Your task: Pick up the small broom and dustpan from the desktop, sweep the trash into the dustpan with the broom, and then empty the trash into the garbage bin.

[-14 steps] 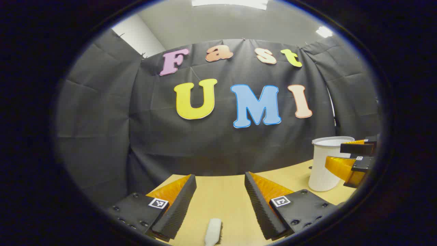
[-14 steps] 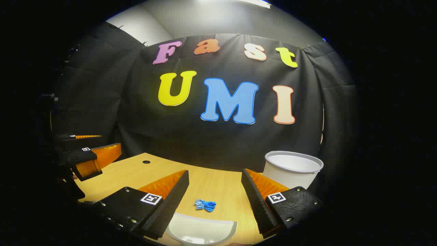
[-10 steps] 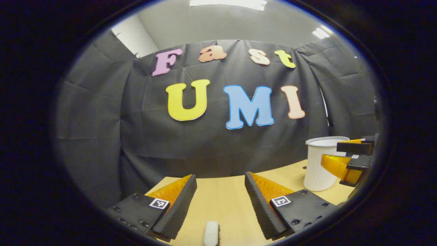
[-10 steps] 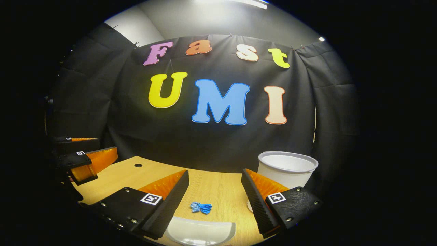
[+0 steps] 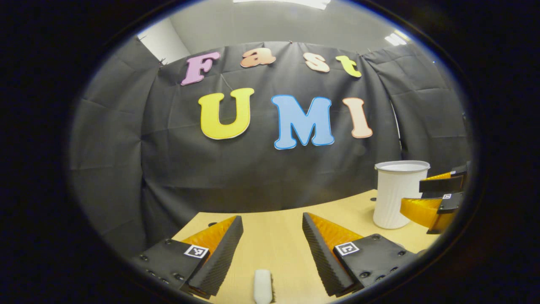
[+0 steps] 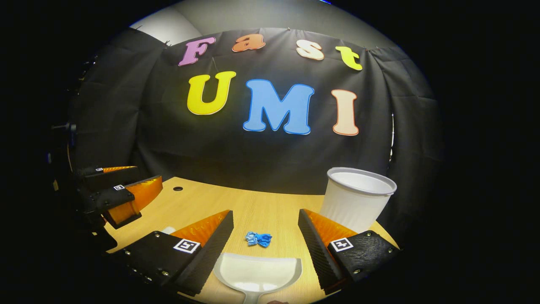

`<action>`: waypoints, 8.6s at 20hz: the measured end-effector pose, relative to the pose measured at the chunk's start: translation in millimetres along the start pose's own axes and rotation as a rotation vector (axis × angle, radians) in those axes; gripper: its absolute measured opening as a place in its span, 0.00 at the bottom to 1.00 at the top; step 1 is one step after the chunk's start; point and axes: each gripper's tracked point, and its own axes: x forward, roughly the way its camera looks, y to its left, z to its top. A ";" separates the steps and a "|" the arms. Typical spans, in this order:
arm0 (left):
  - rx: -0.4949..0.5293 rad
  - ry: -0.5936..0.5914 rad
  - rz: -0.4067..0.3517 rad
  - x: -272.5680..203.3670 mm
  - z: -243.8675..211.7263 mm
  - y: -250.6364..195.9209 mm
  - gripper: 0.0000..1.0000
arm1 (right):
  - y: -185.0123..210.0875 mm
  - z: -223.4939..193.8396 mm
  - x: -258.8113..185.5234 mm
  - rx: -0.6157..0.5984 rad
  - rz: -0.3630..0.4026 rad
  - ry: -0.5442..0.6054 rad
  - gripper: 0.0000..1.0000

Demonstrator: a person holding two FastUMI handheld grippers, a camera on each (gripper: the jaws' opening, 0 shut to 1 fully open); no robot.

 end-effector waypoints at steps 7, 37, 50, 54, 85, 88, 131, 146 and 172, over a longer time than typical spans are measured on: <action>-0.053 0.382 -0.064 -4.2 -113.6 -1.3 0.93 | 3.4 -114.7 -17.8 0.090 0.032 0.441 0.97; 0.065 0.983 -0.154 -23.9 -290.5 5.9 0.48 | 13.8 -232.5 -21.0 0.027 0.091 0.937 0.36; 0.216 0.906 -0.381 141.0 -278.3 -62.0 0.47 | -39.7 -234.9 6.6 -0.087 0.275 0.953 0.34; 0.270 0.868 -0.467 179.8 -274.7 -96.9 0.45 | -50.3 -234.5 11.6 -0.112 0.319 0.948 0.34; 0.055 0.827 -0.462 65.6 -191.2 -91.1 0.45 | -56.0 -217.6 25.4 -0.160 0.315 0.815 0.34; 0.024 0.851 -0.380 55.1 -198.7 -43.5 0.47 | -55.5 -219.7 24.8 -0.169 0.311 0.785 0.34; -0.090 0.859 -0.229 -15.7 -189.0 8.4 0.43 | -71.4 -119.6 49.9 1.701 0.433 0.100 0.33; -0.124 0.898 -0.138 -25.2 -208.5 41.4 0.46 | 73.9 -245.9 -5.5 0.583 0.219 0.437 0.34; -0.149 1.038 -0.039 -17.4 -238.3 66.0 0.46 | 106.7 -435.3 -20.4 0.244 0.058 0.860 0.35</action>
